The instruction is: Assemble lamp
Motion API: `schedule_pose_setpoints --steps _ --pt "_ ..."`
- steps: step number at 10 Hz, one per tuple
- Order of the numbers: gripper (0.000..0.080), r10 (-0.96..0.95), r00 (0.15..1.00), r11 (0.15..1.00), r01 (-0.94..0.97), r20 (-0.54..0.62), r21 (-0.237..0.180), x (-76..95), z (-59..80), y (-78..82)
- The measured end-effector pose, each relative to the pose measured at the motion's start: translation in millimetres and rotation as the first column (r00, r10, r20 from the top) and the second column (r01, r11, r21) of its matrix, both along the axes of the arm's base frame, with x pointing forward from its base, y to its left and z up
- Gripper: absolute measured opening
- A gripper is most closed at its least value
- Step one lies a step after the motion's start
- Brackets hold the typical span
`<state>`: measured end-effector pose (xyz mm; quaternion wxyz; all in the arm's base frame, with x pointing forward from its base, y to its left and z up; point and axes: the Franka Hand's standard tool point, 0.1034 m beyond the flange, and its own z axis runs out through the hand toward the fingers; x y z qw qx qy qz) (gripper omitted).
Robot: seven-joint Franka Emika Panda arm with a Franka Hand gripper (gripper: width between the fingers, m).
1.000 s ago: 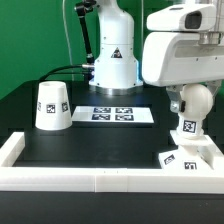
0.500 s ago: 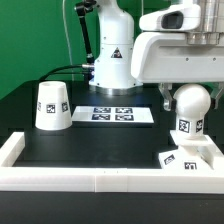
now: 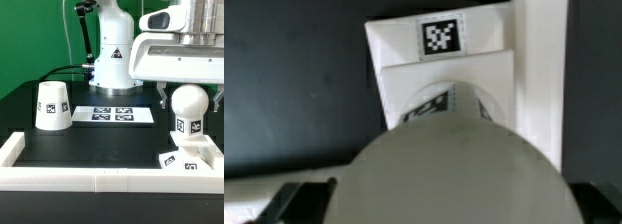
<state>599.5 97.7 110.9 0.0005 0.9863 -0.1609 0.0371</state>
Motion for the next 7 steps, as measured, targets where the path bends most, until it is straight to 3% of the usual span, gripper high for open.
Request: schedule_pose_setpoints --steps 5,7 --pt "0.0579 -0.443 0.895 0.893 0.446 -0.058 0.057 -3.2 -1.0 1.5" --pt "0.0579 -0.620 0.776 0.773 0.629 -0.112 0.078 -2.8 -1.6 0.9"
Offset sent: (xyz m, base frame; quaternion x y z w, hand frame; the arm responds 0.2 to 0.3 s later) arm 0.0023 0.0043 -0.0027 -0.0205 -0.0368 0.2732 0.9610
